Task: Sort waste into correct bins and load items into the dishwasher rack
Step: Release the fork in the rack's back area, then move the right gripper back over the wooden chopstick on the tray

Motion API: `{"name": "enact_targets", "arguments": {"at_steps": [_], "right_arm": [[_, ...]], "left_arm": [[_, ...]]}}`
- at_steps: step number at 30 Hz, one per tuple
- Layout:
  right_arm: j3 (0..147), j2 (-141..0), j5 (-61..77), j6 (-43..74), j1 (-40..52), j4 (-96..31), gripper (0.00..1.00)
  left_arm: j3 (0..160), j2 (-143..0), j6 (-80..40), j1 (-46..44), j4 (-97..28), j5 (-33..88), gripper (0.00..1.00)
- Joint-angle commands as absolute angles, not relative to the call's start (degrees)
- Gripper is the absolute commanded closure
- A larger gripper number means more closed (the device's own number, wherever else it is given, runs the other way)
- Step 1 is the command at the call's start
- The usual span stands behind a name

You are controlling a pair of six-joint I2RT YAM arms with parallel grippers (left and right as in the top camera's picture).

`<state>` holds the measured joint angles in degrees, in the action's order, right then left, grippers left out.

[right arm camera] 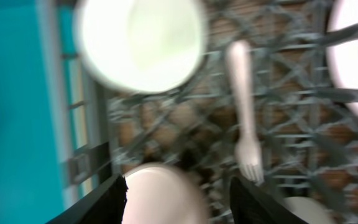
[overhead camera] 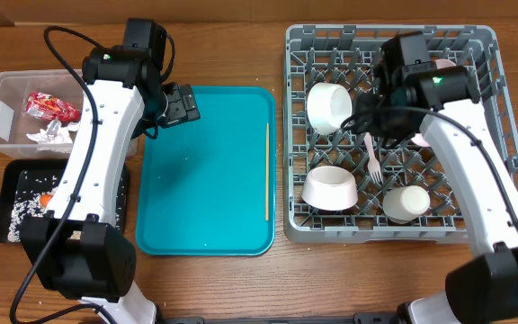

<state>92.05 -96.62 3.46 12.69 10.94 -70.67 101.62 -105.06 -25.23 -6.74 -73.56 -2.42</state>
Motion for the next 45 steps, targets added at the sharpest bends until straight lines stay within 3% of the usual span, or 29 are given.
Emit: {"name": "enact_targets", "arguments": {"at_steps": [1, 9, 10, 11, 13, 19, 23, 26, 29, 45], "right_arm": [[93.4, -94.7, 14.0, 16.4, 16.2, -71.2, 0.46], [90.6, -94.9, 13.0, 27.7, 28.9, -68.9, 0.48], [89.8, -95.0, 13.0, 28.7, 30.8, -67.8, 0.46], [89.3, -95.1, 13.0, 29.0, 32.2, -66.7, 0.36], [89.0, -95.5, 13.2, 29.0, 35.1, -64.5, 0.02], [88.9, -96.6, 11.5, 30.6, 41.0, -60.1, 0.01], [88.8, -98.3, 9.1, 34.9, 41.3, -60.1, 0.47], [88.5, -100.0, 8.7, 37.1, 41.3, -59.8, 0.59], [88.5, -102.0, 7.1, 39.6, 41.3, -59.4, 0.62], [88.4, -108.6, -2.8, 46.4, 44.5, -59.7, 0.63]], "left_arm": [[102.9, -105.6, -24.2, -7.0, -73.5, -3.2, 0.00], [102.9, -105.6, -24.2, -7.3, -73.5, -3.1, 0.00], [102.9, -105.6, -24.2, -7.3, -73.5, -3.1, 0.00], [102.9, -105.6, -24.2, -7.3, -73.5, -3.1, 0.00], [102.9, -105.6, -24.2, -7.3, -73.5, -3.2, 0.01], [102.9, -105.6, -24.2, -7.3, -73.5, -3.1, 0.00], [102.9, -105.6, -24.2, -7.3, -73.5, -3.1, 0.00], [102.9, -105.6, -24.2, -7.3, -73.5, -3.2, 0.00], [102.9, -105.6, -24.2, -7.3, -73.5, -3.2, 0.00], [102.9, -105.6, -24.2, -7.3, -73.5, -3.2, 0.00]]}}
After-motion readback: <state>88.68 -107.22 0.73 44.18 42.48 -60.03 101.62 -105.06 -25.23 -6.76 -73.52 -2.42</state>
